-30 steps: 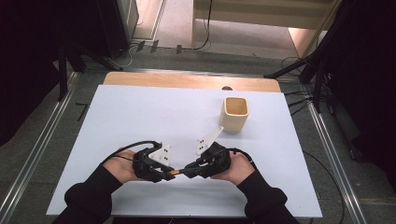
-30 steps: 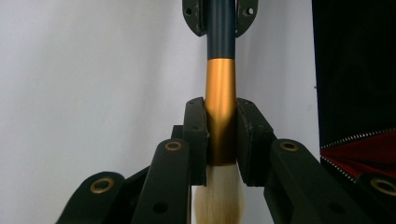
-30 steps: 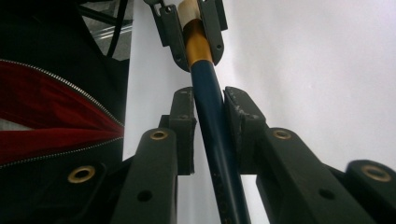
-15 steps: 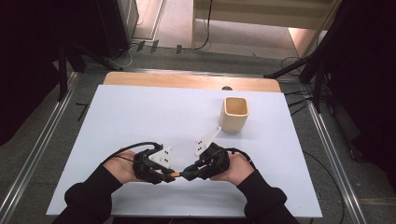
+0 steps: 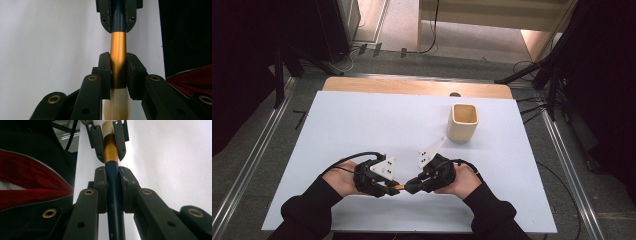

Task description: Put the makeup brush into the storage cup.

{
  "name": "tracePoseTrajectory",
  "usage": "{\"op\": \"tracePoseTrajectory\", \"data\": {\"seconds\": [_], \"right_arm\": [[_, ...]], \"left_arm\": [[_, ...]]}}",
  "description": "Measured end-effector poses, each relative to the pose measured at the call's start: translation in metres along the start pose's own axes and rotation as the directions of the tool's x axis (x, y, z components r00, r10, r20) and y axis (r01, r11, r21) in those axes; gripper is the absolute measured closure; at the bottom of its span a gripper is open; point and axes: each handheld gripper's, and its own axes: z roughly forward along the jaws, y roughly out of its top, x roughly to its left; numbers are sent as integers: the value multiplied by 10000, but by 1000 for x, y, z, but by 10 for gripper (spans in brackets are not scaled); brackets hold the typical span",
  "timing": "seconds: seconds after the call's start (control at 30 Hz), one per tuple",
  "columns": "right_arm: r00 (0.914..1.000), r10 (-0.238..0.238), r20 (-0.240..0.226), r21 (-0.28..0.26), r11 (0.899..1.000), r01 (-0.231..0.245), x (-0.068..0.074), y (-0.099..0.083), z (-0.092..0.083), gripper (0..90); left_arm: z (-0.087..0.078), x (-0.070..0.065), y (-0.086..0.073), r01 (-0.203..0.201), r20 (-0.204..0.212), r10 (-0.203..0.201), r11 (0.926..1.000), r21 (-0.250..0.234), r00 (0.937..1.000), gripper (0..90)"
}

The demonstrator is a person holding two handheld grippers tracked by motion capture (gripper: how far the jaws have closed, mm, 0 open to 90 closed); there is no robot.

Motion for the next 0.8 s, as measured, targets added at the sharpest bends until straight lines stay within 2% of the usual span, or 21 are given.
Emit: {"op": "tracePoseTrajectory", "data": {"seconds": [0.13, 0.3, 0.33, 0.37, 0.43, 0.53, 0.6, 0.7, 0.73, 0.77, 0.8], "right_arm": [[10000, 59, -28, 3, 10000, -59, 1, 0, -1, 796], [9999, 62, 153, 9, 10000, -62, 1, -1, -2, 796], [9997, 75, 228, -66, 10000, -74, 1, -1, -4, 795], [9997, 31, 246, -146, 9999, -27, 0, -2, -5, 796], [9996, 122, 272, -243, 9996, -115, -1, -4, -9, 795], [9987, 251, 444, -567, 9981, -226, -1, -9, -16, 795], [9981, 338, 512, -850, 9959, -293, -2, -14, -21, 795], [9960, 536, 720, -1140, 9925, -452, -2, -20, -28, 795], [9954, 525, 807, -1310, 9905, -416, -2, -21, -30, 795], [9954, 525, 807, -1310, 9905, -416, -2, -21, -30, 795], [9949, 615, 799, -1538, 9869, -487, -2, -24, -33, 795]], "left_arm": [[-1, 1, 0, 71, 59, -71, 10000, -42, 10000, 753], [-2, 2, 1, 249, 132, -245, 9993, -275, 9996, 576], [-4, 4, -1, 307, -17, -308, 9982, -521, 9995, 543], [-4, 4, -1, 307, -17, -308, 9982, -521, 9995, 518], [-9, 9, -5, 572, -149, -591, 9923, -1098, 9981, 492], [-17, 14, -11, 913, -210, -958, 9831, -1589, 9952, 456], [-20, 16, -15, 1166, -200, -1235, 9706, -2106, 9921, 431], [-24, 18, -21, 1413, -107, -1491, 9558, -2578, 9888, 411], [-24, 18, -22, 1459, -112, -1544, 9527, -2667, 9879, 407], [-24, 18, -22, 1459, -112, -1544, 9527, -2667, 9879, 404], [-25, 18, -23, 1503, -112, -1596, 9487, -2781, 9871, 398]]}}
